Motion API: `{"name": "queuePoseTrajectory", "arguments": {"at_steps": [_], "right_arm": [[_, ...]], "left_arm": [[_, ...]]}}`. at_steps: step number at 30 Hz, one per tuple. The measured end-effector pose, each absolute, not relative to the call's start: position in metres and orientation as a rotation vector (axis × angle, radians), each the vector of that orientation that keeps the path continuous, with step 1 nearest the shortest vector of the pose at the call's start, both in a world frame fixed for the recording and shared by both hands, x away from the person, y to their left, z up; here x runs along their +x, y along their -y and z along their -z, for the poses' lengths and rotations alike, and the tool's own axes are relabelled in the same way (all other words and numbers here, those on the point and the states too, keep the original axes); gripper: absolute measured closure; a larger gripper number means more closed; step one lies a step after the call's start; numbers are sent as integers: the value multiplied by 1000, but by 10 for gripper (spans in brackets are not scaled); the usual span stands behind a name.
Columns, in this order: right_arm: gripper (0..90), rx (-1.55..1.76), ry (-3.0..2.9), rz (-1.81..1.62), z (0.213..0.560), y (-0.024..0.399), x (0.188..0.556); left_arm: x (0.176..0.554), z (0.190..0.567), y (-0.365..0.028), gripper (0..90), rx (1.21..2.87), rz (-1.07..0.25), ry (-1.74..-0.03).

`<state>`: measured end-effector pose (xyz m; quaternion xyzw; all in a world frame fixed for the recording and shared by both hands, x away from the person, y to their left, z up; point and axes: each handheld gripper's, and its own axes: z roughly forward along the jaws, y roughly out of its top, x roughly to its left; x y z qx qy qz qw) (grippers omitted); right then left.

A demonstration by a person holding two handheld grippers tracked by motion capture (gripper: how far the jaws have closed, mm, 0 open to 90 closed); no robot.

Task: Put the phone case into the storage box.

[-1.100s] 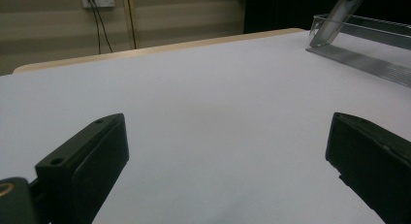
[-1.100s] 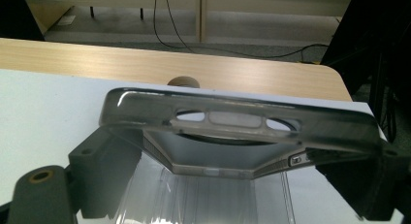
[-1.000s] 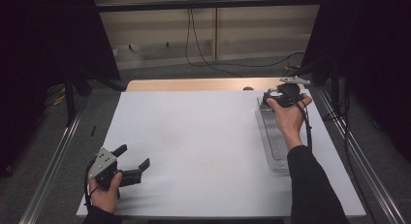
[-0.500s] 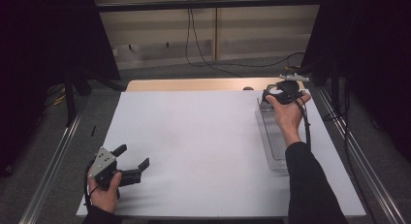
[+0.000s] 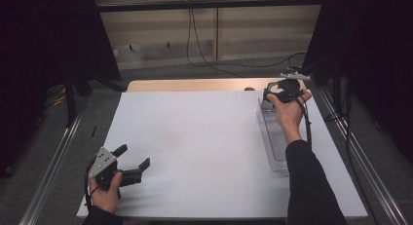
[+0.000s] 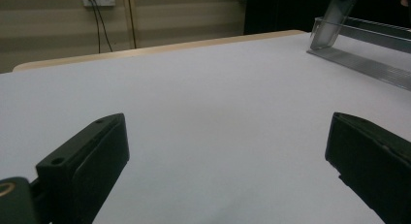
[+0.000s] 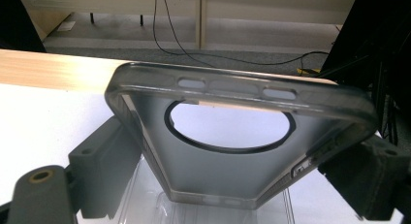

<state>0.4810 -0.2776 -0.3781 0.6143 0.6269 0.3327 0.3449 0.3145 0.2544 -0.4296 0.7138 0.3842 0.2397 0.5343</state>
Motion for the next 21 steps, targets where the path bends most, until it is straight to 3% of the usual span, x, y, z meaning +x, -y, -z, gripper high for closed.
{"name": "queuePoseTrajectory", "arguments": {"at_steps": [21], "right_arm": [[120,1568,-1660,-875,378,280,494]], "left_arm": [[315,430,-255,19,1703,-578,-918]]}}
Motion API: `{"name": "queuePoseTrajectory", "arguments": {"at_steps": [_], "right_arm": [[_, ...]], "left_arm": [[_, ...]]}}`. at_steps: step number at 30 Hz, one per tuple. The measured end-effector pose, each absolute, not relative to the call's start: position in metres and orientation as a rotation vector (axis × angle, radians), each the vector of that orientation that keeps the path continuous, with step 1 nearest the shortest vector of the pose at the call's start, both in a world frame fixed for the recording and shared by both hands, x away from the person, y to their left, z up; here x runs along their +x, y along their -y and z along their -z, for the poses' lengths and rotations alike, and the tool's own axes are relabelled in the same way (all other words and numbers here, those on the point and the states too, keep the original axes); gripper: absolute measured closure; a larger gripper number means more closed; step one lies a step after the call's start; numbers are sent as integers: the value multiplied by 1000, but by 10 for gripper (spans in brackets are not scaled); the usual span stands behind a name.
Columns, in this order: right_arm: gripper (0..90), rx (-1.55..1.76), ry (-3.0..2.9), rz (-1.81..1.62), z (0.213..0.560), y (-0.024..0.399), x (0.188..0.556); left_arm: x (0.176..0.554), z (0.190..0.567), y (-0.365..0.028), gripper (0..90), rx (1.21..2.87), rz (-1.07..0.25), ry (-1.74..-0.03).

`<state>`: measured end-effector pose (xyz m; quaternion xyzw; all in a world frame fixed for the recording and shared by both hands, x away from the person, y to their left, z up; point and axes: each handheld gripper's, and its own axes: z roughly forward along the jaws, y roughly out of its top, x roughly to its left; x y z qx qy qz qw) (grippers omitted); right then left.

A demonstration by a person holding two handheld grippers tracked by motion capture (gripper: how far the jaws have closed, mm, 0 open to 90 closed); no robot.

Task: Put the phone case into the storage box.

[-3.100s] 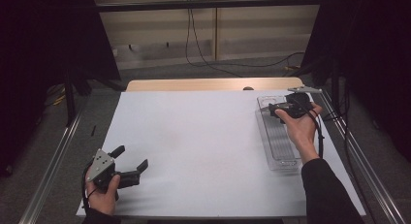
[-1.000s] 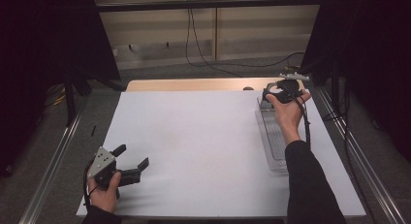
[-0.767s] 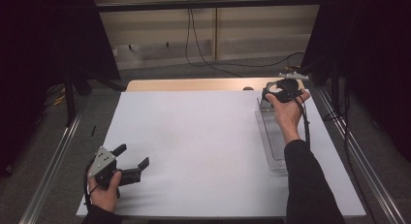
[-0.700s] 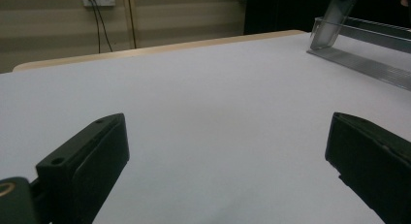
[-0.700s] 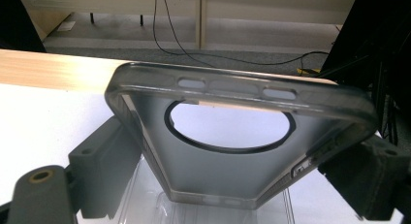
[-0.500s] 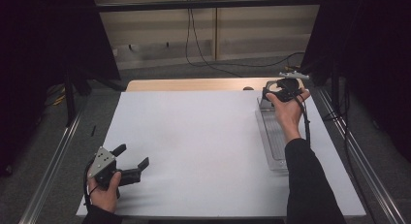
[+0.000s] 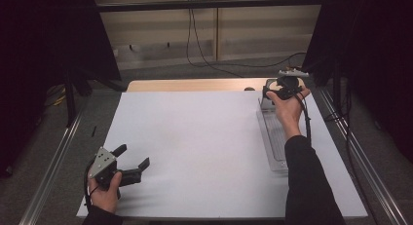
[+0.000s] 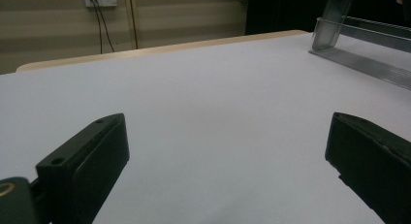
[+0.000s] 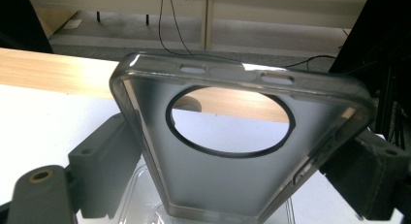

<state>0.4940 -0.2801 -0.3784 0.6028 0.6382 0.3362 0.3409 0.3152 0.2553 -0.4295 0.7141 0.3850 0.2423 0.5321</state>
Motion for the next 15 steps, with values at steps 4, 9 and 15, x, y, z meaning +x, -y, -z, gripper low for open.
{"name": "queuePoseTrajectory", "arguments": {"at_steps": [4,9,15], "right_arm": [[119,1570,-1662,-874,378,280,495],[119,1555,-1671,-896,379,283,496],[113,1547,-1670,-901,380,283,496]], "left_arm": [[316,430,-254,19,1707,-572,-913],[317,430,-253,19,1702,-569,-915],[318,430,-253,19,1711,-571,-910]]}}
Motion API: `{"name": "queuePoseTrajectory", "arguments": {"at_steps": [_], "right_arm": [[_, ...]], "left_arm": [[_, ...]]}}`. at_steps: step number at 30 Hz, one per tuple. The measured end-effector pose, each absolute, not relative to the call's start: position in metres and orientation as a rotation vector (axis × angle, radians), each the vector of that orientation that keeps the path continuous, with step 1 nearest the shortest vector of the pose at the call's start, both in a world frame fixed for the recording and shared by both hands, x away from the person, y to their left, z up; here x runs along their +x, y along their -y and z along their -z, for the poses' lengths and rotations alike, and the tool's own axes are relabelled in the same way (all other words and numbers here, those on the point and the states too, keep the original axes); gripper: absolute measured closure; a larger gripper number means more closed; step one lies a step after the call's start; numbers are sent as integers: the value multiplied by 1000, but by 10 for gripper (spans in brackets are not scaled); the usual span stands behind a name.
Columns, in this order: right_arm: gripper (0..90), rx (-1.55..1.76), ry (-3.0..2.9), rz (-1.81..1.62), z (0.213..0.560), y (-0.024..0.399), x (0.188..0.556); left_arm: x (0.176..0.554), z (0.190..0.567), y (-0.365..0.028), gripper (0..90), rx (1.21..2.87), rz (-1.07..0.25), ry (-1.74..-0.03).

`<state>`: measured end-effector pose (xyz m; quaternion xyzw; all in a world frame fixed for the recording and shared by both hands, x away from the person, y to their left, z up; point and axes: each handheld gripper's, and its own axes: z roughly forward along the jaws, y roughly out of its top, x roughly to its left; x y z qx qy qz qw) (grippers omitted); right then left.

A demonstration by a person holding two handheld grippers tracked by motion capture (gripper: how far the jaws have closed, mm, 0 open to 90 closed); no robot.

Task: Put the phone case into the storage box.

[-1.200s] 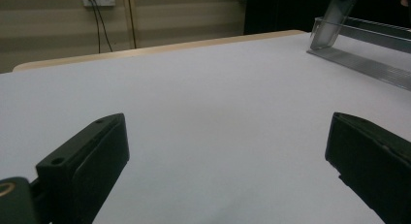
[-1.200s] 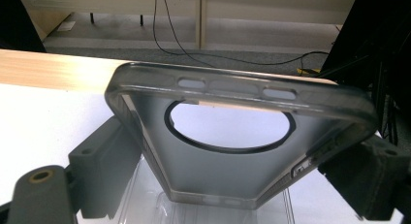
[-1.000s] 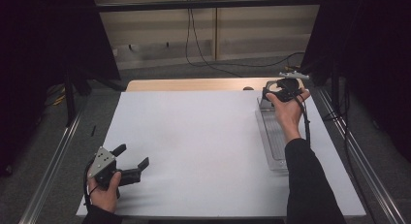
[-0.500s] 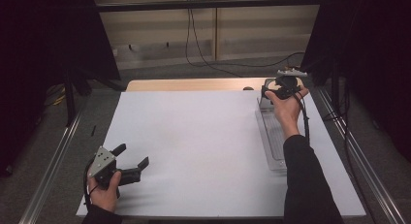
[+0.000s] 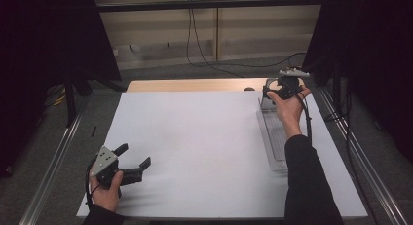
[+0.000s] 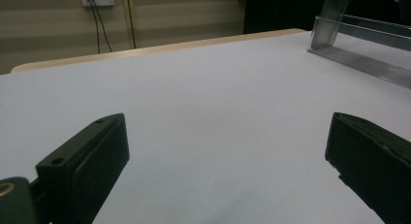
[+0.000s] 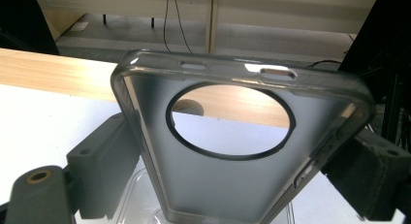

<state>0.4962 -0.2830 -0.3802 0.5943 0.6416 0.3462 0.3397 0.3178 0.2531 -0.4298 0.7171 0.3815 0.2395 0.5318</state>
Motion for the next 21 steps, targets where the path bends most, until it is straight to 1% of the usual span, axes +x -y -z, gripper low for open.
{"name": "queuePoseTrajectory", "arguments": {"at_steps": [5,12,21], "right_arm": [[102,1551,-1661,-907,381,283,496],[22,1568,-1656,-937,383,284,498],[22,1560,-1617,-994,378,285,497]], "left_arm": [[317,430,-254,19,1705,-571,-912],[316,431,-255,19,1718,-575,-919],[316,431,-255,19,1713,-573,-922]]}}
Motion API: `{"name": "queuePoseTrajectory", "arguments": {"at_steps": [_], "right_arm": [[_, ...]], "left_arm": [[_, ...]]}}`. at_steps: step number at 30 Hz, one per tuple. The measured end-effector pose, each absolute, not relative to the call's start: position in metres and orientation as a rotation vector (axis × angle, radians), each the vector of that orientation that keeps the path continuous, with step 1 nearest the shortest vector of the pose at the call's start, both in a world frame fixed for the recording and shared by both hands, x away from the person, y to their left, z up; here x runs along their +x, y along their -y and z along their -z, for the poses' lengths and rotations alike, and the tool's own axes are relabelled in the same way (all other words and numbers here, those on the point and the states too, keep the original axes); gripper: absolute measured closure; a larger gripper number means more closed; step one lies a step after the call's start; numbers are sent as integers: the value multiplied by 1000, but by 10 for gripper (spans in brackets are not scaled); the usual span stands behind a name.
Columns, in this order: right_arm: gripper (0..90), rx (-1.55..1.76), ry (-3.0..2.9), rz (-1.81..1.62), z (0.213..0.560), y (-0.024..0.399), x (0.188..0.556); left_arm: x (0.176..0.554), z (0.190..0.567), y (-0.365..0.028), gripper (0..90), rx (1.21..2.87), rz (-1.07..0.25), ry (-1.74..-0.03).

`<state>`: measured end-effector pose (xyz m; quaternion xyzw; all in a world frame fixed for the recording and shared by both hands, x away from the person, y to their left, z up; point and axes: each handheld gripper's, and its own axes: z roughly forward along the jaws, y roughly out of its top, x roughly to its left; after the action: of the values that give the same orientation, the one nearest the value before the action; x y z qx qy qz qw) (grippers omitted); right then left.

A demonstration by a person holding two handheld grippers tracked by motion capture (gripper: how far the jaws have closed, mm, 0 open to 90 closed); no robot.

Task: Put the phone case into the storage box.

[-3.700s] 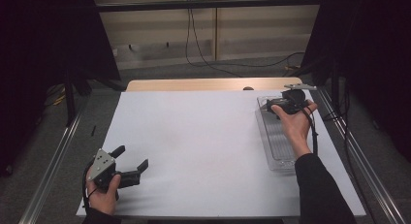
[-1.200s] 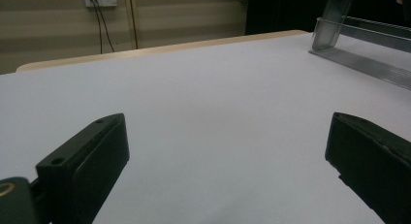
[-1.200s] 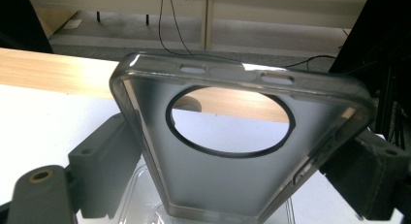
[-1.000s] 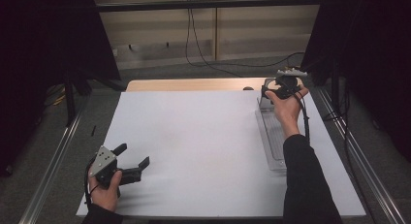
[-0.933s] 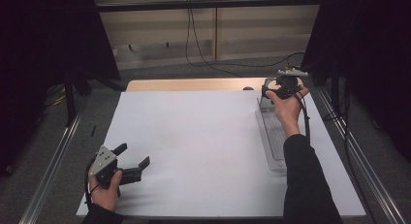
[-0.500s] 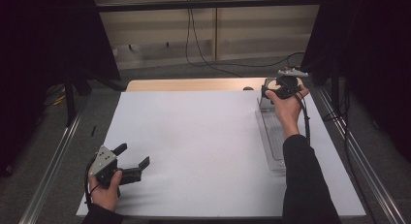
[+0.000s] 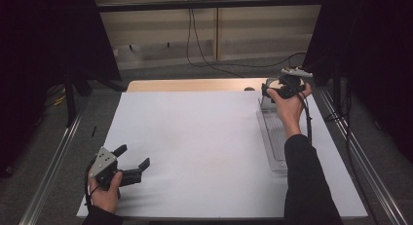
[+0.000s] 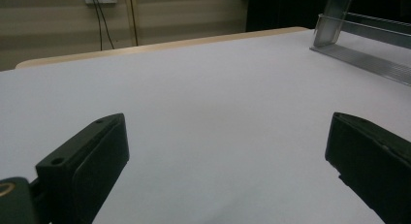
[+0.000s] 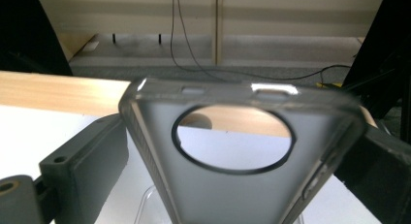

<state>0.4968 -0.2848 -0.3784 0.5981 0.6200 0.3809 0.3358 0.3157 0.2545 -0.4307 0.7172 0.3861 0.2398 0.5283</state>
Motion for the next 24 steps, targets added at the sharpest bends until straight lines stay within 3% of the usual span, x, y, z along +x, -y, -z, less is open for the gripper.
{"name": "queuePoseTrajectory", "arguments": {"at_steps": [24], "right_arm": [[0,1476,-1520,-1139,353,293,482]], "left_arm": [[312,429,-253,18,1707,-578,-906]]}}
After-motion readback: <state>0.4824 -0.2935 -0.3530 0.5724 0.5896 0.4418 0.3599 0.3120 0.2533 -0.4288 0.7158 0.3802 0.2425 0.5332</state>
